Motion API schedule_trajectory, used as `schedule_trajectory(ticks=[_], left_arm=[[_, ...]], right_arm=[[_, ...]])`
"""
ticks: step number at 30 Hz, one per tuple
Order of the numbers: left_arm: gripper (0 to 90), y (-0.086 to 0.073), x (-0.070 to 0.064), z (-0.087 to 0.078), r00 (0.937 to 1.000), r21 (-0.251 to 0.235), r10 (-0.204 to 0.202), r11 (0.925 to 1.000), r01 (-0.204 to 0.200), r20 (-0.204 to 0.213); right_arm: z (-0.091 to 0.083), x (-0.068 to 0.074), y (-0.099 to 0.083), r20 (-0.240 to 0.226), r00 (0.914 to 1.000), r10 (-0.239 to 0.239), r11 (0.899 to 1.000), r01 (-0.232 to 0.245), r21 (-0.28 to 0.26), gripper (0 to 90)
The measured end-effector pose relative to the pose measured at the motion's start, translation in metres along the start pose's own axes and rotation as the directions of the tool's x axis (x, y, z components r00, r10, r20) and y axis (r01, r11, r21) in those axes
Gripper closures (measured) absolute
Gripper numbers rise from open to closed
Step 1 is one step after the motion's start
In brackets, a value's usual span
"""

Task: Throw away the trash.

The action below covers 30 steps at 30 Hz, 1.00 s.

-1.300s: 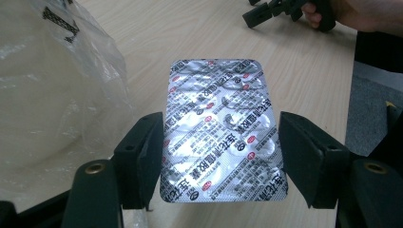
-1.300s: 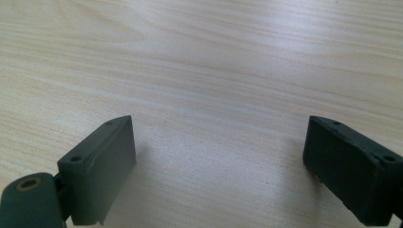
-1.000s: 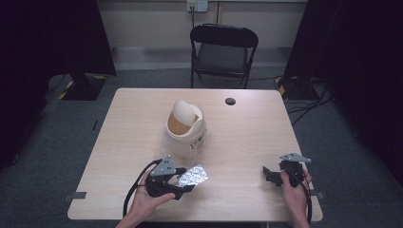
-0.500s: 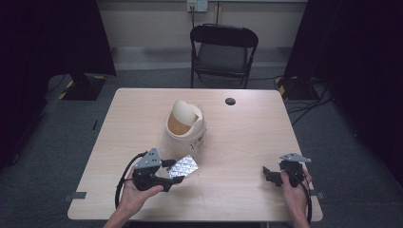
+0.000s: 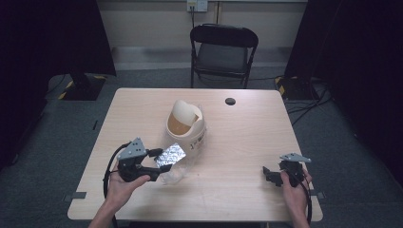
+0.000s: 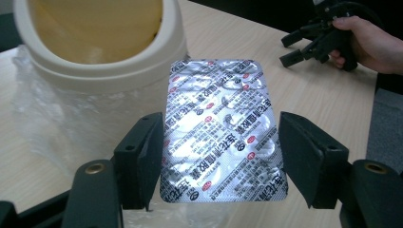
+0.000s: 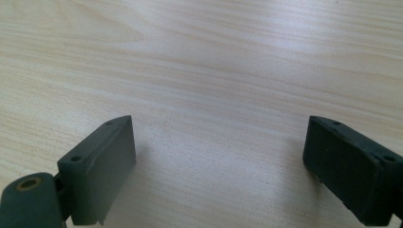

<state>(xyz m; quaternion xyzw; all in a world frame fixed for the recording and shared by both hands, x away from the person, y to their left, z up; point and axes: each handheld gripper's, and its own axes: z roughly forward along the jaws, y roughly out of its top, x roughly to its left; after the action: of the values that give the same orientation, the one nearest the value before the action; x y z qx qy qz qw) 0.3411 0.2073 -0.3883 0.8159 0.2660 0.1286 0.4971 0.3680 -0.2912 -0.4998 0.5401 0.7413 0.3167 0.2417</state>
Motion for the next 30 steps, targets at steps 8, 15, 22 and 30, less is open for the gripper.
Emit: schedule_trajectory(ticks=[8, 15, 22, 30], left_arm=[[34.1, 0.011, 0.017, -0.011, 0.9987, -0.003, 0.01, 0.9999, -0.01, -0.049], [34.1, 0.022, 0.032, -0.014, 0.9967, -0.008, 0.01, 0.9999, -0.011, -0.081], [34.1, 0.027, 0.047, -0.006, 0.9956, 0.012, -0.008, 0.9999, 0.009, -0.093], [34.1, 0.037, 0.054, 0.01, 0.9961, 0.039, -0.002, 0.9992, 0.006, -0.088]], right_arm=[[0.0, 0.0, 0.0, 0.0, 1.0, 0.0, 1.0, 0.0, 0.0, 9.7], [0.0, 0.0, 0.0, 0.0, 1.0, 0.0, 1.0, 0.0, 0.0, 9.7], [0.0, 0.0, 0.0, 0.0, 1.0, 0.0, 1.0, 0.0, 0.0, 9.7], [0.0, 0.0, 0.0, -0.001, 1.0, 0.0, 1.0, 0.0, 0.0, 9.7]])
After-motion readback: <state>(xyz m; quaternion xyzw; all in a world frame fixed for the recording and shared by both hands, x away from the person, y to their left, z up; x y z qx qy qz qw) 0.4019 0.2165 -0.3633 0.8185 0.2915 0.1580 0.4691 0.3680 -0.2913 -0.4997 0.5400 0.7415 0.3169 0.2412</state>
